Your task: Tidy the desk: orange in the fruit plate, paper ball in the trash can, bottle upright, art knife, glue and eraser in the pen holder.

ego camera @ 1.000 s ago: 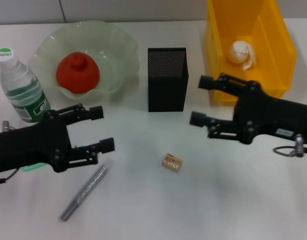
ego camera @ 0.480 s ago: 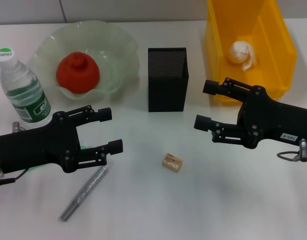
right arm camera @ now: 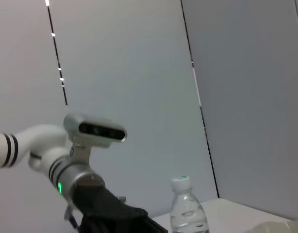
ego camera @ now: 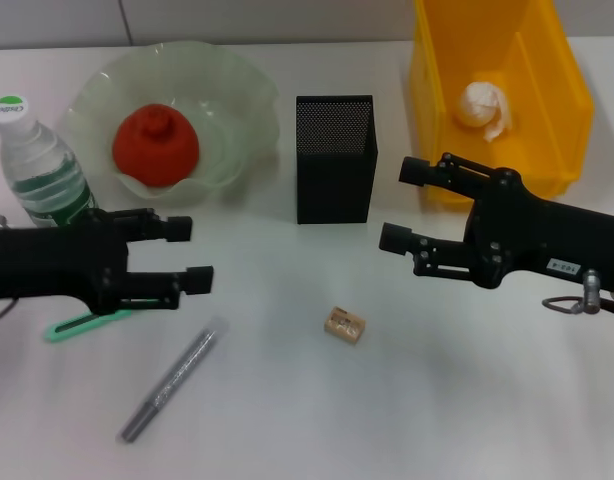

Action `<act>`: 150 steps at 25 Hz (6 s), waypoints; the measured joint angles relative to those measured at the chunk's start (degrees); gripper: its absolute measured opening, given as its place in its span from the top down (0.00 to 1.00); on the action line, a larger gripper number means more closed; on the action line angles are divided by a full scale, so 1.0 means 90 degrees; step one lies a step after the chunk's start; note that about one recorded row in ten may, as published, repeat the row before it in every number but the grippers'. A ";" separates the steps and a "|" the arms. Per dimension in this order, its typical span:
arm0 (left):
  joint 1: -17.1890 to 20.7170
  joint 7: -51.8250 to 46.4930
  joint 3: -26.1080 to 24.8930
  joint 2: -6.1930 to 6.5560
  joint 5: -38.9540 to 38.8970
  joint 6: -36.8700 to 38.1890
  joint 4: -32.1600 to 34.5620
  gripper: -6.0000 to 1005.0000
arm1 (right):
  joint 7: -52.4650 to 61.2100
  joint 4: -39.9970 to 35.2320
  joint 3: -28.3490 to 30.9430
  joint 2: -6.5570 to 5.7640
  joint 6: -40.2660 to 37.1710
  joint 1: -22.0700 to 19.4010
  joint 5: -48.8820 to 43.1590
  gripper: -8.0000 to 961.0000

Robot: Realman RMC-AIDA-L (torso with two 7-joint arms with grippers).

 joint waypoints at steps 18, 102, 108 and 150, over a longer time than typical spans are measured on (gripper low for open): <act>-0.0686 -0.4466 0.3156 -0.0035 0.2965 -0.0381 0.3498 0.22 | -0.0026 0.0392 -0.0007 0.0006 0.0125 0.0238 -0.0010 0.12; -0.1165 -0.4543 0.3963 -0.0032 0.4547 -0.1770 0.2056 0.53 | -0.0349 0.0971 0.0002 0.0029 0.0293 0.0636 0.0040 0.12; -0.1165 -0.4543 0.3964 -0.0032 0.4547 -0.1777 0.2042 0.54 | -0.0349 0.0971 0.0002 0.0029 0.0293 0.0638 0.0040 0.12; -0.0585 -0.3532 0.2537 -0.0012 0.1478 -0.1832 0.3329 0.79 | -0.1344 0.1675 0.0591 0.0022 -0.0051 0.0216 0.0400 0.12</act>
